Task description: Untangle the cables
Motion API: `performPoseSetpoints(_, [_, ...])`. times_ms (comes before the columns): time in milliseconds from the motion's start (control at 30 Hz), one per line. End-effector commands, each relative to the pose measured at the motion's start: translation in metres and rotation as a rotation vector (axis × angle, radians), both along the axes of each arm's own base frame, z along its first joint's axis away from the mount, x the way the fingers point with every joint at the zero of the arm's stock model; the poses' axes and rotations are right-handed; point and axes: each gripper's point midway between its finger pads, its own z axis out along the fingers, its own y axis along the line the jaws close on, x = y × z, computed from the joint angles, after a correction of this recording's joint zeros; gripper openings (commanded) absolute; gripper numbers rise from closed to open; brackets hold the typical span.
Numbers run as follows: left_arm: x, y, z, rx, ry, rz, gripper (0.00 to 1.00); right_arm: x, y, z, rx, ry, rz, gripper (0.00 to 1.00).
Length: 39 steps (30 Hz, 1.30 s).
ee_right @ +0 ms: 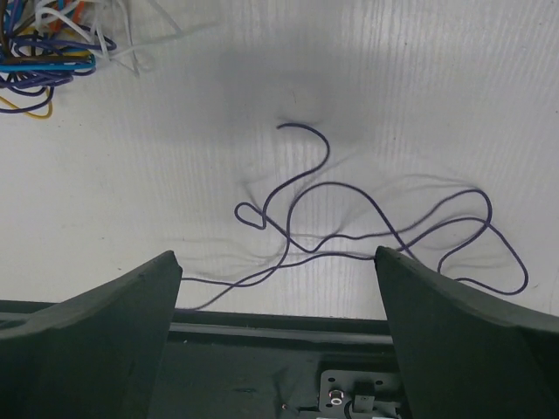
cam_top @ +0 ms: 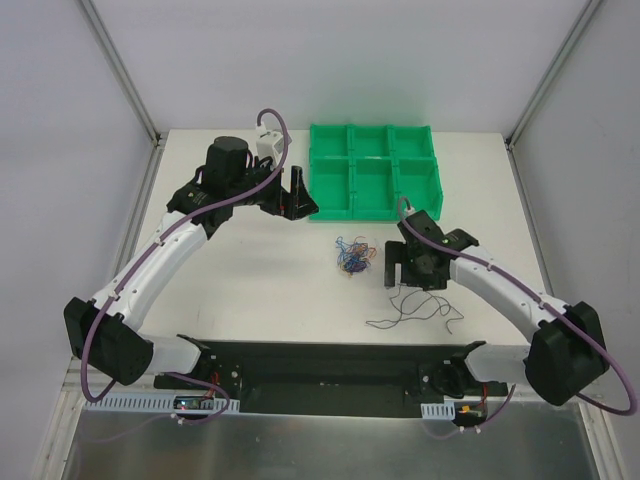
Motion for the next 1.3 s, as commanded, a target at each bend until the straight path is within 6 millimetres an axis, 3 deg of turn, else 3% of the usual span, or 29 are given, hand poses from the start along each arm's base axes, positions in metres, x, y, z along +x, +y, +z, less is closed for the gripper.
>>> performPoseSetpoints(0, [0.0,0.004,0.017,-0.02,-0.07,0.003,0.88,0.012,0.015,-0.01,-0.01,-0.064,0.036,0.96])
performPoseSetpoints(167, [0.001,0.002,0.013,-0.018,-0.06,0.001,0.88,0.028,0.018,-0.02,-0.119,-0.101,0.022,0.97])
performPoseSetpoints(300, [0.004,0.002,0.008,-0.008,-0.051,0.003,0.88,0.023,0.022,-0.023,-0.116,-0.073,0.055,0.92])
performPoseSetpoints(367, [0.004,0.001,0.008,-0.01,-0.05,0.001,0.88,0.018,0.011,-0.018,-0.145,-0.066,0.026,0.95])
performPoseSetpoints(433, [0.003,0.0,0.008,-0.016,-0.044,-0.005,0.88,0.016,-0.012,-0.004,-0.201,-0.079,-0.124,1.0])
performPoseSetpoints(467, [0.003,0.0,0.007,-0.017,-0.041,-0.006,0.88,0.011,-0.023,0.003,-0.215,-0.078,-0.209,0.96])
performPoseSetpoints(567, [0.004,-0.002,0.005,-0.019,-0.031,-0.01,0.88,-0.002,-0.033,0.015,-0.16,-0.051,-0.447,0.96])
performPoseSetpoints(700, [0.003,-0.003,0.004,-0.026,-0.021,-0.018,0.88,-0.029,-0.038,-0.002,0.0,0.067,-0.694,0.96])
performPoseSetpoints(833, [0.001,-0.003,0.007,-0.033,-0.027,-0.021,0.88,-0.025,-0.043,-0.017,0.164,-0.032,-0.835,0.96])
performPoseSetpoints(933, [0.001,-0.003,0.007,-0.032,-0.027,-0.018,0.88,-0.029,-0.054,-0.026,0.163,-0.053,-0.908,0.96])
performPoseSetpoints(1067, [0.0,-0.004,0.008,-0.041,-0.022,-0.026,0.88,-0.027,-0.053,-0.038,0.127,-0.004,-0.89,0.96])
performPoseSetpoints(1267, [-0.001,-0.004,0.01,-0.042,-0.032,-0.025,0.88,-0.008,-0.047,-0.048,0.096,-0.004,-0.848,0.96])
